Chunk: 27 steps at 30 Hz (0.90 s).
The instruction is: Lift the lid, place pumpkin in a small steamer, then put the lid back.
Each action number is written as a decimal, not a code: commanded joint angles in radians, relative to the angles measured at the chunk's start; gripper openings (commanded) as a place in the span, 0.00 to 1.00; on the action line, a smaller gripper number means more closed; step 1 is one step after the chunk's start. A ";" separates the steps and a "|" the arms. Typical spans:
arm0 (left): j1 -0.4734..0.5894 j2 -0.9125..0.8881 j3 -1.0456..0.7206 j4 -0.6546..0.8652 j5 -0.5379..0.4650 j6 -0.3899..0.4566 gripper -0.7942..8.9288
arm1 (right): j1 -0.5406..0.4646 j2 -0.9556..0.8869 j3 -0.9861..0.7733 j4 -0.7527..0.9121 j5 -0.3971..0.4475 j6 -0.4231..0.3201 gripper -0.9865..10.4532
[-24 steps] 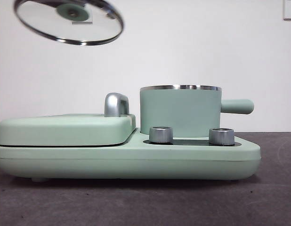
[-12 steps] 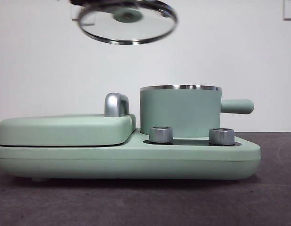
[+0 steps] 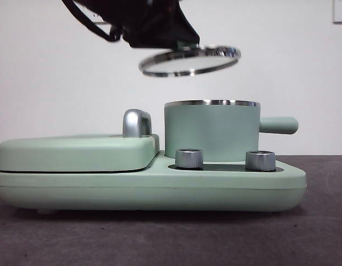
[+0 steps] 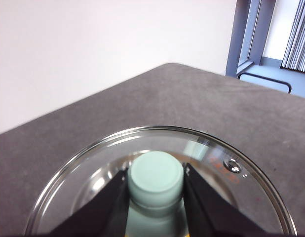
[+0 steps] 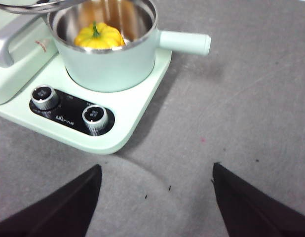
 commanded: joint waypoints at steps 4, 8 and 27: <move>-0.010 0.117 0.103 0.032 0.000 0.060 0.09 | 0.006 0.003 0.007 0.013 0.001 0.035 0.39; -0.010 0.210 0.193 0.031 0.002 0.063 0.09 | 0.006 0.003 0.007 0.014 0.002 0.035 0.39; -0.016 0.259 0.249 -0.033 0.045 0.089 0.09 | 0.006 0.003 0.006 0.014 0.027 0.035 0.39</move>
